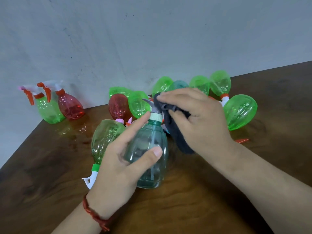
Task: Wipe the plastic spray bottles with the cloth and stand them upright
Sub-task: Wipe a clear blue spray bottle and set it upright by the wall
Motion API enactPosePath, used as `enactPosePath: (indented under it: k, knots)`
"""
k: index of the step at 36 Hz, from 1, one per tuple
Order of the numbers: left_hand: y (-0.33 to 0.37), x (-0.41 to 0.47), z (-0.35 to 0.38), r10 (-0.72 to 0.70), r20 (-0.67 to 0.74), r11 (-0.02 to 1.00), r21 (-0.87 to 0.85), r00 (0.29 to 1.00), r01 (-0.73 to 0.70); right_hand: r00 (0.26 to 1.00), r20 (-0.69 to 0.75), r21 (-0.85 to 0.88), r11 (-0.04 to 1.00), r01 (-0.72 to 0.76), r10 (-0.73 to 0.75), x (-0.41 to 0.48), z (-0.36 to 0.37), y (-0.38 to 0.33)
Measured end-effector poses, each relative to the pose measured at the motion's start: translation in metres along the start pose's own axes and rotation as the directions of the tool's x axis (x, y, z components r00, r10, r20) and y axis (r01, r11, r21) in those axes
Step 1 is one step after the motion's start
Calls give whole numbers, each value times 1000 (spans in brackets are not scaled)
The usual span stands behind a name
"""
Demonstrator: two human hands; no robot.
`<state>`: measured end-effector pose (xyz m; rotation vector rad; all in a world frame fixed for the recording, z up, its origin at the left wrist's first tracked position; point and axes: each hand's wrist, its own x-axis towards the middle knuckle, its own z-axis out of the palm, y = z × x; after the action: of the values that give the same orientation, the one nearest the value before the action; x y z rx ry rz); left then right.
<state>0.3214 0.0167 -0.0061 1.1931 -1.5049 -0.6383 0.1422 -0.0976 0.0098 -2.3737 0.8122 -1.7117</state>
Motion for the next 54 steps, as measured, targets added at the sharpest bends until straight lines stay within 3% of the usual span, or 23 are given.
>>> enactPosePath:
  k: [4, 9, 14, 21, 26, 32, 36, 42, 47, 50, 54]
  knots:
    - [1, 1, 1, -16, -8, 1000, 14, 1000, 16, 990, 81, -5, 994, 112, -112, -2, 6, -6]
    - [3, 0, 0, -21, -44, 991, -135, 999, 15, 999, 34, -34, 999, 22, -21, 1, 0, 9]
    - [2, 5, -10, -15, -148, 992, -127, 989, -4, 993, 120, 42, 999, -21, 15, -4, 4, 3]
    - [3, 6, -15, 45, -114, 999, -17, 992, -47, 991, -48, 189, 975, -114, 125, 1, 0, -1]
    - [1, 5, -17, 36, -96, 999, -27, 995, -38, 995, 50, 107, 990, -93, 89, -5, 5, -1]
    - [3, 7, -19, 73, -87, 997, 27, 994, -71, 999, -19, 98, 994, -45, 47, -3, 1, -1]
    - [3, 5, -18, 80, -91, 996, 35, 993, -77, 997, 72, 40, 999, -35, 32, -5, 4, -1]
    - [3, 10, -27, 144, -237, 986, 114, 961, -120, 974, 126, 232, 949, -214, 189, -7, 6, 1]
    - [-3, 13, -29, 169, -282, 983, 123, 944, -140, 857, 400, 462, 737, -494, 325, -7, 7, -7]
    - [-7, 13, -29, 102, -287, 995, 28, 953, -98, 792, 514, 455, 679, -577, 329, -13, 14, -12]
    - [-10, 15, -32, 4, -292, 994, -99, 957, -35, 770, 535, 453, 651, -609, 348, -18, 20, -22]
